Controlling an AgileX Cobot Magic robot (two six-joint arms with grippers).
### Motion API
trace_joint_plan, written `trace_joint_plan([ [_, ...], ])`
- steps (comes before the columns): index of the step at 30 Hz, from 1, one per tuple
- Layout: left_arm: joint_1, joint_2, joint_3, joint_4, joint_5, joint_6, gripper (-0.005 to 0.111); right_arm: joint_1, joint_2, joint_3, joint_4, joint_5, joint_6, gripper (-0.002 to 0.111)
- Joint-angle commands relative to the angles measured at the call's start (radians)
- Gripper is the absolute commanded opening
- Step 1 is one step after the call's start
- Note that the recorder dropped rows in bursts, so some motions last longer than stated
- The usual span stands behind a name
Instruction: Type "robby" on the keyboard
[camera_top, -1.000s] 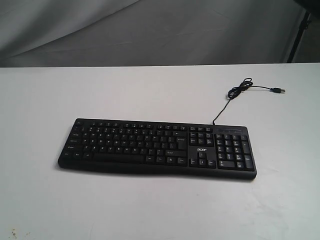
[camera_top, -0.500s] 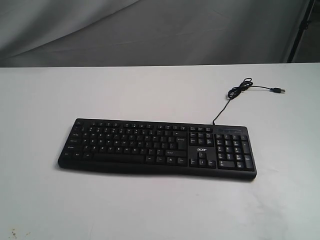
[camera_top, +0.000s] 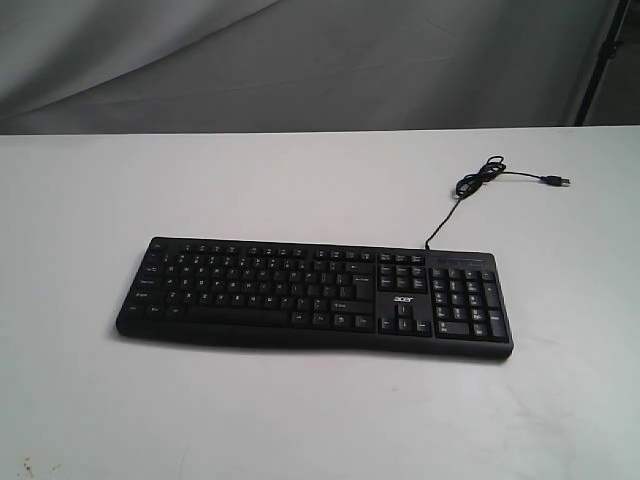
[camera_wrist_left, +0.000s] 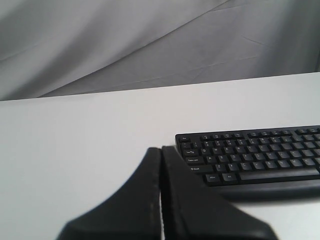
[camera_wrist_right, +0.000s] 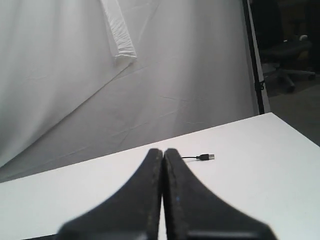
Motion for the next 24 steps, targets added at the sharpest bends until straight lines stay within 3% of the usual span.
trace_joint_plan([
  [1,-0.006,-0.003,0.004,0.005,-0.005,-0.003,0.000,-0.008,-0.004,0.004,-0.192,-0.002,0.121,0.000],
  [5,-0.006,-0.003,0.004,0.005,-0.005,-0.003,0.000,-0.008,-0.004,0.004,-0.561,0.049,0.427,0.000],
  [9,-0.006,-0.003,0.004,0.005,-0.005,-0.003,0.000,-0.008,-0.004,0.004,-0.780,0.091,0.585,0.000],
  [24,-0.006,-0.003,0.004,0.005,-0.005,-0.003,0.000,-0.008,-0.004,0.004,-0.877,0.136,0.724,0.000],
])
